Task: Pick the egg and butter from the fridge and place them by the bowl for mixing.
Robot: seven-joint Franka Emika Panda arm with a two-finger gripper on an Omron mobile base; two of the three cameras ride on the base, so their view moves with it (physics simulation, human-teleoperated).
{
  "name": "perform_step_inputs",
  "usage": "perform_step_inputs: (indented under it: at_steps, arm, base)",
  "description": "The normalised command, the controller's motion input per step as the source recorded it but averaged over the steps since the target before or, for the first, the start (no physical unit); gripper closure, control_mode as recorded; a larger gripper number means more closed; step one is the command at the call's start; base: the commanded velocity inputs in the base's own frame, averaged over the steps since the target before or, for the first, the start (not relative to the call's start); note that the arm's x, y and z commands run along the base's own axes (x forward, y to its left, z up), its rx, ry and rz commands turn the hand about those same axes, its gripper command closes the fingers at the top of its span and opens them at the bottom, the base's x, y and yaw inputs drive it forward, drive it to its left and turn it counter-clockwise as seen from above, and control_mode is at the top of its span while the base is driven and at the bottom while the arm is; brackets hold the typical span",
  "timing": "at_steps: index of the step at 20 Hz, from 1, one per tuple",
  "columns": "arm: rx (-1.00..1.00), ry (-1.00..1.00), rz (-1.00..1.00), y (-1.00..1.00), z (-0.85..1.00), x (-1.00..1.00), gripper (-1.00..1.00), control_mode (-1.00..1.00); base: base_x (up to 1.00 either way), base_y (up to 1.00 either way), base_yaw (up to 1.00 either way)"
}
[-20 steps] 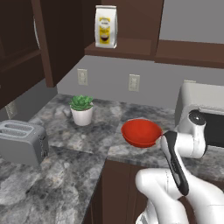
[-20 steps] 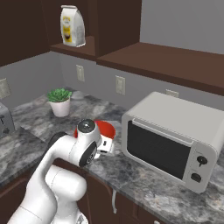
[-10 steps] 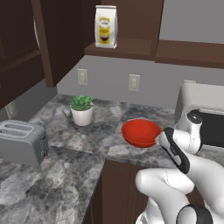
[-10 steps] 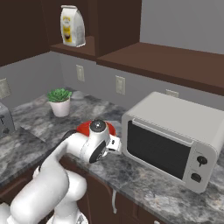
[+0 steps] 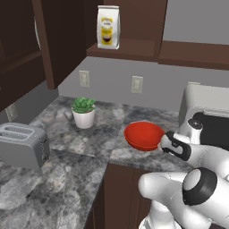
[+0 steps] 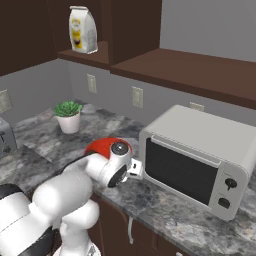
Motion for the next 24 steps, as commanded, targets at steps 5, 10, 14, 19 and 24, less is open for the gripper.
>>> perform_step_inputs:
  at_steps: [5,10,14,19,24]
  arm:
    - [0.0,-0.01,0.0,0.0,-0.39,0.19,-1.0,-1.0]
    - [0.0,-0.02,0.0,0.0,-0.12,0.3,-1.0,-1.0]
    - [0.0,0.0,0.0,0.0,0.0,0.16,-1.0,-1.0]
    - [0.0,0.0,0.0,-0.02,0.16,-0.18,-1.0,-1.0]
    - [0.0,0.0,0.0,-0.09,0.5,-0.47,-1.0,-1.0]
  base:
    - [0.0,0.0,0.0]
    - [0.0,0.0,0.0]
    - [0.0,0.0,0.0]
    - [0.0,0.0,0.0]
    - [0.0,0.0,0.0]
